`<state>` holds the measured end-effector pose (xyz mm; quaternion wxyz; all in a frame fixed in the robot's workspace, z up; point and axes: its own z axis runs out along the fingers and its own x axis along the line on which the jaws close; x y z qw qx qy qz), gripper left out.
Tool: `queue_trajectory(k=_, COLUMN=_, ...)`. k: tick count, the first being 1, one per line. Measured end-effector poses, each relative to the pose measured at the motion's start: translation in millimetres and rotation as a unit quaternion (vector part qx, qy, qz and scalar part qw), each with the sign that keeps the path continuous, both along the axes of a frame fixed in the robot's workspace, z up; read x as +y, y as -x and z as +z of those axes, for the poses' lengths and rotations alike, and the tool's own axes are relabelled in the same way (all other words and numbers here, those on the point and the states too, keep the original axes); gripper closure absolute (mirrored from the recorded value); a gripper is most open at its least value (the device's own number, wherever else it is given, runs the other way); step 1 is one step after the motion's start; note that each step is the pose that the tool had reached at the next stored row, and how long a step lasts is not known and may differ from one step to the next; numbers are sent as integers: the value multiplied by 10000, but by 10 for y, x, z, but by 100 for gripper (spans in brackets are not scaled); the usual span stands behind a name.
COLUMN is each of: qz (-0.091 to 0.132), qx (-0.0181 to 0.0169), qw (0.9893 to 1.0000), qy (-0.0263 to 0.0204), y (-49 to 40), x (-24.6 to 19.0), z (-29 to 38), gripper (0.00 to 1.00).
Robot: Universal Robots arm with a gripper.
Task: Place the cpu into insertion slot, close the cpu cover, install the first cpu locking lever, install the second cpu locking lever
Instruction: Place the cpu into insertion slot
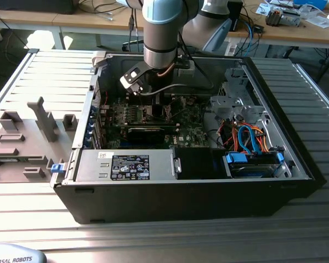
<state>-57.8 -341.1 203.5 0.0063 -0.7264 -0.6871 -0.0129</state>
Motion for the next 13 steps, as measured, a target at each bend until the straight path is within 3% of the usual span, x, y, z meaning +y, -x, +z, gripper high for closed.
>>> queue_trajectory(k=4, qz=0, qx=18, qw=10000, qy=1, y=-25, x=0, z=-8, gripper=46)
queue_trajectory(k=13, qz=0, qx=20, qw=10000, qy=1, y=-26, x=0, z=-10, gripper=45)
